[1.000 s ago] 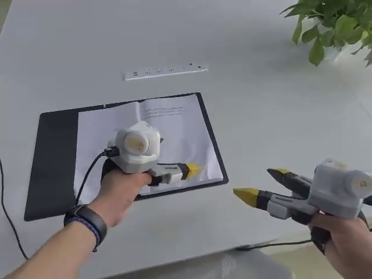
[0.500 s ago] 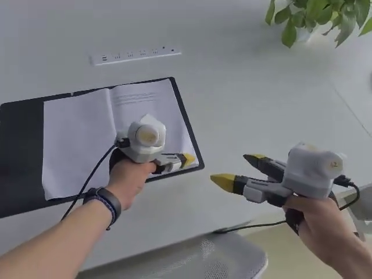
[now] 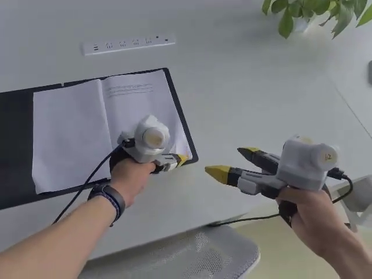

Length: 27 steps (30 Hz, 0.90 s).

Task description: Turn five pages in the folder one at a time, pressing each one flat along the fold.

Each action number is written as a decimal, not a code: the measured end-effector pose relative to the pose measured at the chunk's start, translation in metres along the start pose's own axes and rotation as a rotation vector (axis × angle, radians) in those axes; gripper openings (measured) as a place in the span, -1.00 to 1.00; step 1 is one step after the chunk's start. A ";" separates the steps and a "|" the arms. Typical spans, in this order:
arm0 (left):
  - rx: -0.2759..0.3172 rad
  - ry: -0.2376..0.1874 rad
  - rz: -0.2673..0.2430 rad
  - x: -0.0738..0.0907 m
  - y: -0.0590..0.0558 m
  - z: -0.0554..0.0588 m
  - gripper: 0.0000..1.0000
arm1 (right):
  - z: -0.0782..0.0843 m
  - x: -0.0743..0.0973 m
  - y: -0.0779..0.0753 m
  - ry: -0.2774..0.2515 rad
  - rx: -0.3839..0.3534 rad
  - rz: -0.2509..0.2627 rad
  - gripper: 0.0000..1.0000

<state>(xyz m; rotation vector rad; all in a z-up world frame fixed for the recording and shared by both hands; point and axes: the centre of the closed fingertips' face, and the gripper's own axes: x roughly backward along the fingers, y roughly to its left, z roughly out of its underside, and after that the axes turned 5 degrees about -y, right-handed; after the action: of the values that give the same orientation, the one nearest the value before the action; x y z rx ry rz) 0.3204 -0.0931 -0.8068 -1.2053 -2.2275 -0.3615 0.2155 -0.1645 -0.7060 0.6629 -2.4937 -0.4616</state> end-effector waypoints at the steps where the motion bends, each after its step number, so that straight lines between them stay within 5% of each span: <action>1: 0.001 0.000 0.000 -0.001 0.001 0.001 0.40 | 0.000 -0.001 0.000 -0.001 -0.002 -0.002 0.48; 27: 0.035 -0.014 0.015 0.002 0.008 -0.001 0.20 | -0.015 -0.043 -0.004 0.007 0.000 -0.066 0.35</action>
<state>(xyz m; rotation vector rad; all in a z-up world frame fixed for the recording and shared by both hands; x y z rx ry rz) 0.3268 -0.0878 -0.8053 -1.2089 -2.2266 -0.3079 0.2572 -0.1475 -0.7128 0.7480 -2.4714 -0.4828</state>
